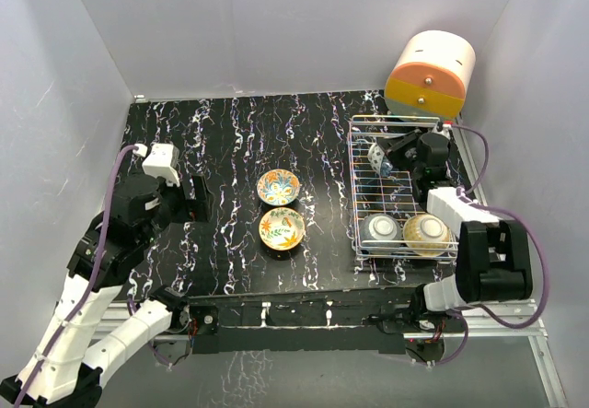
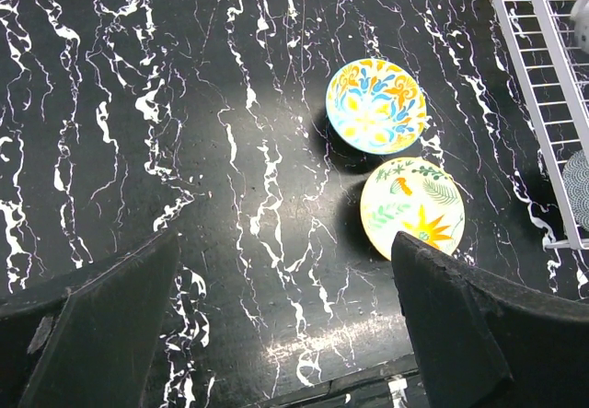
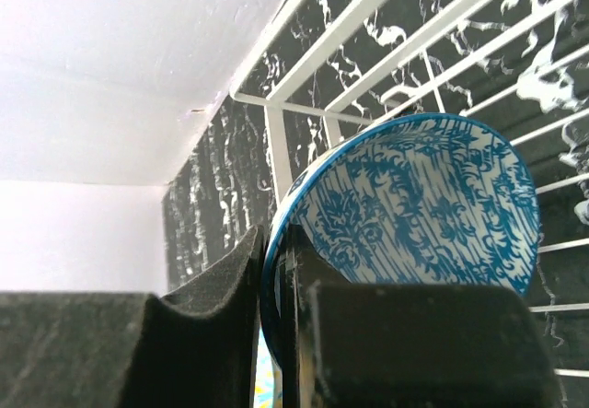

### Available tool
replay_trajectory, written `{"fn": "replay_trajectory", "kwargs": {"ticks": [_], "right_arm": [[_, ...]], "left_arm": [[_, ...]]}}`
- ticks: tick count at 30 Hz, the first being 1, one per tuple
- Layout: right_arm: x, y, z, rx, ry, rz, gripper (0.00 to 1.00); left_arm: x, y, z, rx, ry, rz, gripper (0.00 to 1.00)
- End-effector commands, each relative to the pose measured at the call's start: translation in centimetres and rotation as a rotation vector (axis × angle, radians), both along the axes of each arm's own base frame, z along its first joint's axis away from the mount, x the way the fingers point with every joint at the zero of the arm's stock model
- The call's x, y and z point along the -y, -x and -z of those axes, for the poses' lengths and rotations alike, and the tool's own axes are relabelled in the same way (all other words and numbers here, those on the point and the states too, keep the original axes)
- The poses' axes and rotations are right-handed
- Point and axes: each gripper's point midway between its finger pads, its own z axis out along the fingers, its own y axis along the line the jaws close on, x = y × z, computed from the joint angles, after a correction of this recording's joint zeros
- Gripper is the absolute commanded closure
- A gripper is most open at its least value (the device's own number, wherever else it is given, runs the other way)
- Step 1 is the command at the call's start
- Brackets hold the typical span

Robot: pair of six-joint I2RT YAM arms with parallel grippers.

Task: Load the bowls into the dish rack

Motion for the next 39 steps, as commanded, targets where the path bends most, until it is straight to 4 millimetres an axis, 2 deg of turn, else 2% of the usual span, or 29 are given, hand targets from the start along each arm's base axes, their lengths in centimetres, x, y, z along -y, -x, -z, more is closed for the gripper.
{"fn": "replay_trajectory", "kwargs": {"ticks": [1, 5, 6, 10, 16, 20, 25, 33, 39], "right_arm": [[-2.2, -0.6, -6.9, 0.29, -0.208, -0.14, 0.92], [-2.8, -0.2, -7.1, 0.341, -0.286, -0.182, 0.92], [-1.8, -0.4, -6.8, 0.35, -0.305, -0.163, 0.92], [-1.2, -0.4, -6.2, 0.393, -0.387, -0.161, 0.92], [-0.9, -2.0, -4.4, 0.417, -0.45, -0.159, 0.92], [-0.5, -2.3, -3.5, 0.437, -0.539, -0.148, 0.92], [-0.2, -1.9, -1.7, 0.398, -0.583, -0.12, 0.92], [1.3, -0.5, 1.6, 0.249, -0.54, -0.033, 0.9], [2.2, -0.5, 3.3, 0.152, -0.517, 0.013, 0.85]], "left_arm": [[0.2, -0.3, -1.8, 0.035, 0.028, -0.006, 0.03], [0.2, -0.3, -2.0, 0.036, 0.035, -0.01, 0.03], [0.2, -0.3, -2.0, 0.035, 0.037, -0.011, 0.03], [0.2, -0.2, -2.1, 0.034, 0.04, -0.014, 0.03], [0.2, -0.3, -2.3, 0.031, 0.037, -0.017, 0.03], [0.2, -0.4, -2.5, 0.034, 0.038, -0.019, 0.03], [0.2, -0.4, -2.4, 0.031, 0.038, -0.018, 0.03], [0.5, -0.5, -2.1, 0.026, 0.044, -0.012, 0.03], [0.9, -0.6, -1.6, 0.017, 0.059, -0.002, 0.03]]}}
